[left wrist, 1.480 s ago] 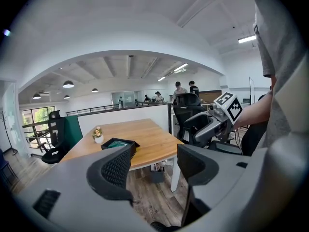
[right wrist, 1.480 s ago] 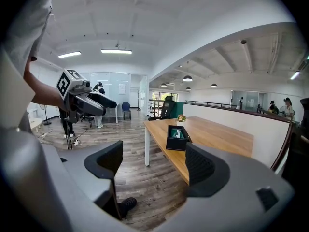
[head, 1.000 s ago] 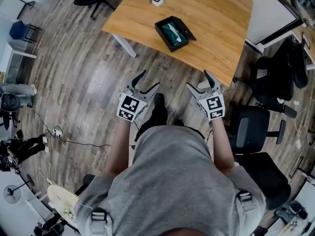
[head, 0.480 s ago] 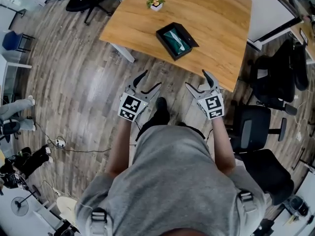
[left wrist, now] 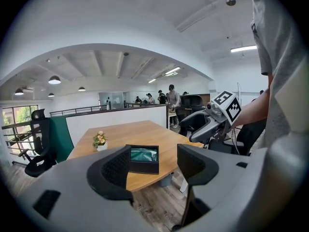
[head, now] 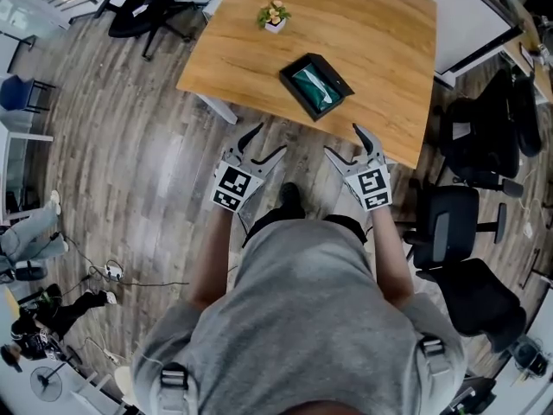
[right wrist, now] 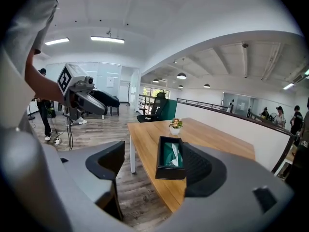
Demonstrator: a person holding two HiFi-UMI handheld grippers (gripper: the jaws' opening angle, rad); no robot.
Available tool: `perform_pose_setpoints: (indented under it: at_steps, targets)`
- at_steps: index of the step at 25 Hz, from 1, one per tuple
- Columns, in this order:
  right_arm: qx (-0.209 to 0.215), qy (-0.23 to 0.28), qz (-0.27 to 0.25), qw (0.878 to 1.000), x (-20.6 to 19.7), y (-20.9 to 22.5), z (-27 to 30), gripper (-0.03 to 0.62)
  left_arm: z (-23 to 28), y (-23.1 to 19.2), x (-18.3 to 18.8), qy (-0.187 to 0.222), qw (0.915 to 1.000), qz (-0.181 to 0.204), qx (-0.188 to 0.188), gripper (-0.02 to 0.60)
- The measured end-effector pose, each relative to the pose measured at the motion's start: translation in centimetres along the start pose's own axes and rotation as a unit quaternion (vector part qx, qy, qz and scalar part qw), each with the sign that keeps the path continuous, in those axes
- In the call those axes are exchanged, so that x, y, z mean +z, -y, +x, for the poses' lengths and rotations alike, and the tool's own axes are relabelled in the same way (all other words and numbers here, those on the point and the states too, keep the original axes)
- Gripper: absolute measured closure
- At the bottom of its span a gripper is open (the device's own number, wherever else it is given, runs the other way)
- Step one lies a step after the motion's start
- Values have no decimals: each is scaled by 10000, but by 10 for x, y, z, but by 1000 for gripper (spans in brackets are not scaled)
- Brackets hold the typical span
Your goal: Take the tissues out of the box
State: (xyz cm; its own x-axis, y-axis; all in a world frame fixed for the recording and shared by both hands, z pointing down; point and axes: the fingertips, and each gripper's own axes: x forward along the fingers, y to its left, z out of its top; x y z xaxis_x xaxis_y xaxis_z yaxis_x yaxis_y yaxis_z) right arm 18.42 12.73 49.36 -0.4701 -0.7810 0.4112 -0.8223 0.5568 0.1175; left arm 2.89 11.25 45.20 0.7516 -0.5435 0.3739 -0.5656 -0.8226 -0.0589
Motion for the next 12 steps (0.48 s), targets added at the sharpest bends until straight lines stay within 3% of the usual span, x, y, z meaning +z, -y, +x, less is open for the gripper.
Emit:
perform_pose_setpoints:
  at_steps: [7, 12]
  targets:
    - [-53, 35, -70, 10000, 12, -1, 15, 217, -4, -24, 1, 149, 9997, -164, 89, 279]
    - [-61, 56, 40, 10000, 9, 7, 18, 220, 1, -28, -3, 45, 9998, -160, 102, 279]
